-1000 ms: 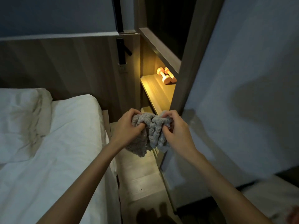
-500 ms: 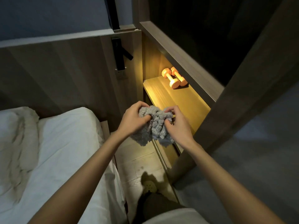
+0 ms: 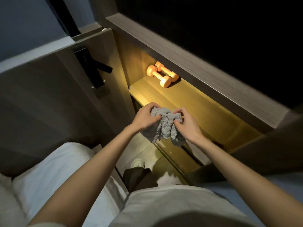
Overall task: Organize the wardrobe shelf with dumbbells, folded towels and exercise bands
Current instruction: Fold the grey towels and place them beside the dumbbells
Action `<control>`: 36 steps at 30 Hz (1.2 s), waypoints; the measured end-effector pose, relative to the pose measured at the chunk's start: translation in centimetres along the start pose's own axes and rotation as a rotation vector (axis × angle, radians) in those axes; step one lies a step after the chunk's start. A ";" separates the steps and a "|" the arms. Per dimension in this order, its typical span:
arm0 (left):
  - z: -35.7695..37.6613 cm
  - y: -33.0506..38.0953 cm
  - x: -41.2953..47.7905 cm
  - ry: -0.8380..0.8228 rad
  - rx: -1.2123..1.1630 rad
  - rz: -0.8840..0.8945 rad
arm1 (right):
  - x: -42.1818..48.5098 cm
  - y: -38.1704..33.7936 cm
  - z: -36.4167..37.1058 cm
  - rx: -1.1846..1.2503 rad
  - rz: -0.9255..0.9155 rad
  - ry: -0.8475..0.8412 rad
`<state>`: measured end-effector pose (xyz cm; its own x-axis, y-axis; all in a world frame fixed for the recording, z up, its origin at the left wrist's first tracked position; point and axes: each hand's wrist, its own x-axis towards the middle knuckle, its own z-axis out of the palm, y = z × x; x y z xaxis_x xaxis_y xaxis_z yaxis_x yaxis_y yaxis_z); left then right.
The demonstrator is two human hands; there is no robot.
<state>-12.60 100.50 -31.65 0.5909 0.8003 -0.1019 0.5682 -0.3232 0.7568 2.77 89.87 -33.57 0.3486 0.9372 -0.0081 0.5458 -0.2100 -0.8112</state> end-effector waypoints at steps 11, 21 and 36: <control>-5.1 -6.7 10.3 -0.339 0.049 0.283 | 6.7 -2.3 7.0 0.026 0.192 0.298; -4.5 -11.7 14.0 -0.421 -0.088 0.372 | 7.4 -1.3 11.8 -0.010 0.188 0.538; -3.7 -21.5 14.3 -0.255 -0.267 0.594 | 4.7 -0.1 20.2 -0.097 0.164 0.925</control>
<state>-18.46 120.70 -46.98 0.8924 0.3727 0.2546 -0.0336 -0.5076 0.8609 -11.05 99.96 -45.39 0.8701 0.3099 0.3833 0.4830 -0.3807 -0.7885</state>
